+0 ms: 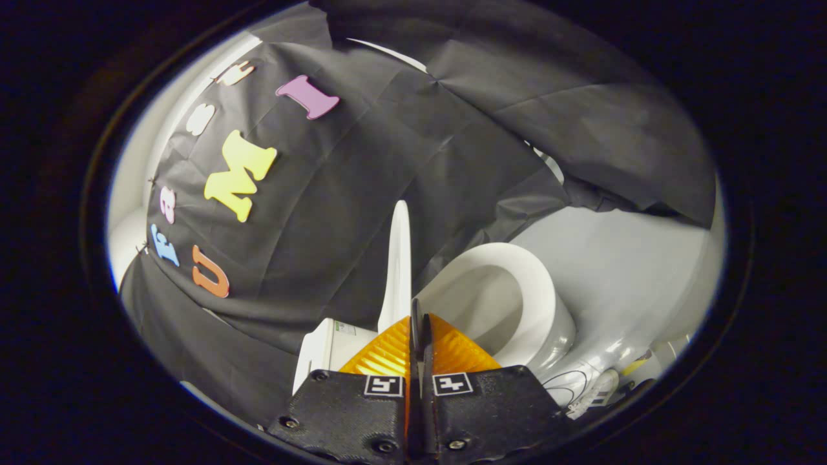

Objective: Open the toilet lid.

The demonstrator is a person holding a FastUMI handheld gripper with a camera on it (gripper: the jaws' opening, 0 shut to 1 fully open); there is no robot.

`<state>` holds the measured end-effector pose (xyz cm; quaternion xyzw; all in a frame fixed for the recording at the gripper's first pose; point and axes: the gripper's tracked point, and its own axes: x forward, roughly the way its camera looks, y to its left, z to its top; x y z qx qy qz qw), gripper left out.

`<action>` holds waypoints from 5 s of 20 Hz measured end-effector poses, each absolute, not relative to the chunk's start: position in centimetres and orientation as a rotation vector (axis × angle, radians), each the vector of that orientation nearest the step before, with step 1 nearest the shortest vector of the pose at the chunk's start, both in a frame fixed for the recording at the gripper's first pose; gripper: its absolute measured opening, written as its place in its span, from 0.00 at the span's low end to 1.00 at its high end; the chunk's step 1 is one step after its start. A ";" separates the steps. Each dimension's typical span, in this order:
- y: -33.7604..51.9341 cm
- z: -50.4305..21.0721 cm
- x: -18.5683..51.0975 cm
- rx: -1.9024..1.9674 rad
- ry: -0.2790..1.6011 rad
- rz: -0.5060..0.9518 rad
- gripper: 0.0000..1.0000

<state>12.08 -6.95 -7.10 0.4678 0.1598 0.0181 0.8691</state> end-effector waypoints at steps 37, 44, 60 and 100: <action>6.0 5.4 11.7 0.595 0.219 0.101 0.08; 9.4 6.8 11.8 0.527 0.202 0.123 0.08; 18.0 9.1 11.9 0.300 0.161 0.135 0.08; 21.6 16.3 6.8 0.056 -0.120 0.254 1.00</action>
